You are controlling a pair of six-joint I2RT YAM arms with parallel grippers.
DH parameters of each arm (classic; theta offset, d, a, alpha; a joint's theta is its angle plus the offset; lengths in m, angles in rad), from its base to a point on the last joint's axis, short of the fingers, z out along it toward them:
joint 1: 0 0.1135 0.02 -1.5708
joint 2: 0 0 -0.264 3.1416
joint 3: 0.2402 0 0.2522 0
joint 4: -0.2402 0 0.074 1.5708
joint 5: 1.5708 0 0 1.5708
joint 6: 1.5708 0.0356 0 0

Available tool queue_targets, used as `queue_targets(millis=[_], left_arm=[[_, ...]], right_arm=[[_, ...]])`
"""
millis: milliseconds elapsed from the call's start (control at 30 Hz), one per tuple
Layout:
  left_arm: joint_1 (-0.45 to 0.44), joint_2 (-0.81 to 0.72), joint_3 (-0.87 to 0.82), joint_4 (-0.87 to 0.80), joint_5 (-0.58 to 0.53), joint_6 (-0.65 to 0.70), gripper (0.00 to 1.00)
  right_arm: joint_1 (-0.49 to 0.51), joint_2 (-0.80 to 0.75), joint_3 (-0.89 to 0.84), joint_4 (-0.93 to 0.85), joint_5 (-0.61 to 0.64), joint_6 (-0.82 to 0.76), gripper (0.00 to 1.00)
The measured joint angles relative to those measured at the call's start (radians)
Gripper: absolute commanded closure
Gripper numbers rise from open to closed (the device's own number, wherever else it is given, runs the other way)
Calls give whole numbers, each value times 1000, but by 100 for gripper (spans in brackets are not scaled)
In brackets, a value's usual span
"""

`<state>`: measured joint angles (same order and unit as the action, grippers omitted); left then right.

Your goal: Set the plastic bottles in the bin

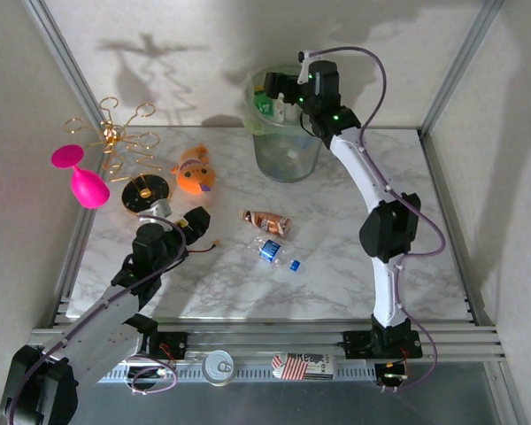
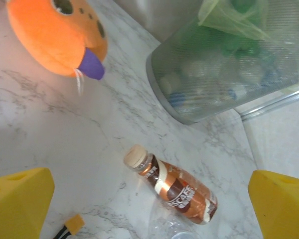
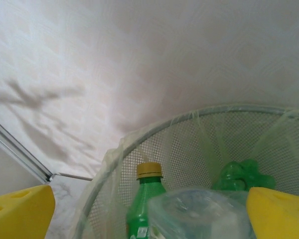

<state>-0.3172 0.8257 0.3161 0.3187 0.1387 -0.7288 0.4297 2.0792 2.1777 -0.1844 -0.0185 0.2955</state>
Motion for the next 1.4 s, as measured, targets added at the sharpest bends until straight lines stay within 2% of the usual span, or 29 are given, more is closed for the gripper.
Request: queue_targets(millis=[267,567,867,1000,1200,1400], left_arm=[[-35,79,0,79,48,0,0],[-204,270,117,70,53,56,0],[-327,453,225,12,62,111,0],[-367,542,280,-33,74,136,0],[-397,714,438,-97,87,198,0],[-418,824,560,-149,101,257,0]], right_arm=[[21,-348,-365,61,0,-25,1],[91,-650,-850,114,8,-14,1],[98,-951,-1314,153,29,126,1],[98,-1014,-1410,176,50,171,1],[98,-1034,-1444,201,79,192,1],[98,-1094,-1473,200,109,192,1]])
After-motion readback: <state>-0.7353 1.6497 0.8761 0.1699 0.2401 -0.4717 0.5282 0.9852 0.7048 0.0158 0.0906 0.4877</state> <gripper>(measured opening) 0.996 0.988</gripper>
